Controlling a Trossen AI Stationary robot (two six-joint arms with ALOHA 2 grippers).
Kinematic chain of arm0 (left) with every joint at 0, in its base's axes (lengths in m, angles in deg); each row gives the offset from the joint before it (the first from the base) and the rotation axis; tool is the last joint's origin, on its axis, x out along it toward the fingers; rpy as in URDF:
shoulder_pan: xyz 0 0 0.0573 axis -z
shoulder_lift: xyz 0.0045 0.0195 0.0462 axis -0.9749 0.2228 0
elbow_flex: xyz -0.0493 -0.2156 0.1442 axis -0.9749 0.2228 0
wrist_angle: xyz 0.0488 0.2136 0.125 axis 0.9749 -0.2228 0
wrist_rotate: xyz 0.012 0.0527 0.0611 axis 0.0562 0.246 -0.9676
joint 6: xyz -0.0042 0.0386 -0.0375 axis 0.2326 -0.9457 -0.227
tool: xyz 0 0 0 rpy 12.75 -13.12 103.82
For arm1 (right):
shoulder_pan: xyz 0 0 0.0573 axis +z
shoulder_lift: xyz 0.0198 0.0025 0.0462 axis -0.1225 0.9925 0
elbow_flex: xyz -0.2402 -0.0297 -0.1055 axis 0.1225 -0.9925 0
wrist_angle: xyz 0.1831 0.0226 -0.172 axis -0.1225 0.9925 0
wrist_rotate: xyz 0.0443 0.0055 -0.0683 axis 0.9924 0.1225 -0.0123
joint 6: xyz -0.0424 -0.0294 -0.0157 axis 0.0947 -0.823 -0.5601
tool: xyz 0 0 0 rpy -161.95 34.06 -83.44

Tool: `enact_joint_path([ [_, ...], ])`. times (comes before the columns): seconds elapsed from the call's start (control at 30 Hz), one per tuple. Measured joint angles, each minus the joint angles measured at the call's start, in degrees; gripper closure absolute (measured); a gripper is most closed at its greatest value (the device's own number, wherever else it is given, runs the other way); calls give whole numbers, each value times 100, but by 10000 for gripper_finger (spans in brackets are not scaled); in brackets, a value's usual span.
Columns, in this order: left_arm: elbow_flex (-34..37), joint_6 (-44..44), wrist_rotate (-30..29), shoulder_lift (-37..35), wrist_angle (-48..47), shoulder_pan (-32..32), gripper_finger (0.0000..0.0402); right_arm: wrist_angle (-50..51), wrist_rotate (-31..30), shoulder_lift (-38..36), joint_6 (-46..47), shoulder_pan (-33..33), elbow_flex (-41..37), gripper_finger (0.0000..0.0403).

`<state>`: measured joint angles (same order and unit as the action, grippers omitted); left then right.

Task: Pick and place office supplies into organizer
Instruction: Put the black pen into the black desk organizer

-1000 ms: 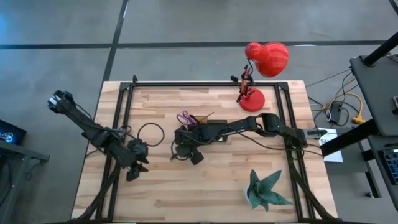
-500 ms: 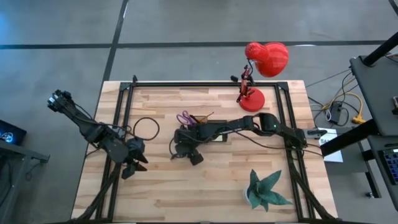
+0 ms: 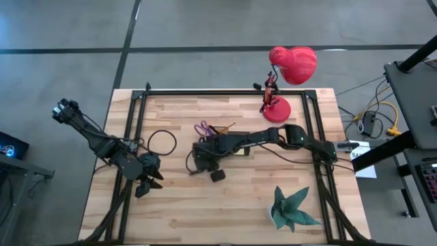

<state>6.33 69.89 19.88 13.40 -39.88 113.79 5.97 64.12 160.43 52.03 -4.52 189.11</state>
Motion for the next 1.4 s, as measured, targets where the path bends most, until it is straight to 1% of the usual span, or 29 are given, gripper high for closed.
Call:
enact_joint_path([
  [0.13,8,-34,0,0,1,0,229,239,-18,0,396,280,83,369],
  [0.27,100,-46,0,-3,-5,0,229,254,46,25,1070,582,225,369],
  [0.43,300,-97,-42,144,-37,0,229,202,-408,31,1637,779,596,347],
  [0.57,454,-330,-162,391,-18,0,229,179,-596,18,2461,811,873,328],
  [0.67,577,-319,-277,612,-7,-2,229,186,-644,10,3074,821,934,311],
  [0.73,614,-315,-348,804,31,-2,229,267,-836,9,3233,835,926,299],
  [0.8,635,-316,-428,1023,91,-2,229,551,-1330,9,3058,883,922,287],
  [0.87,640,-421,-513,1261,246,-5,229,925,-2025,1,2698,962,928,279],
  [0.9,636,-526,-523,1381,360,-7,229,1067,-2204,-4,2534,994,929,278],
  [0.93,627,-624,-529,1509,472,-12,229,1148,-2139,-12,2405,1000,922,279],
  [1.03,625,-670,-521,1840,881,-60,229,1312,-1475,-20,2337,968,861,304],
  [1.1,625,-622,-521,2028,1077,-91,229,1274,-1437,-20,2323,934,794,330],
  [1.23,568,-608,-522,2305,1197,-144,229,1150,-1434,-20,1872,887,722,381],
  [1.3,554,-606,-525,2398,1247,-176,229,1140,-1411,-20,1656,856,627,390],
  [1.4,533,-596,-529,2493,1251,-238,229,1136,-1396,-20,1474,770,424,393],
])
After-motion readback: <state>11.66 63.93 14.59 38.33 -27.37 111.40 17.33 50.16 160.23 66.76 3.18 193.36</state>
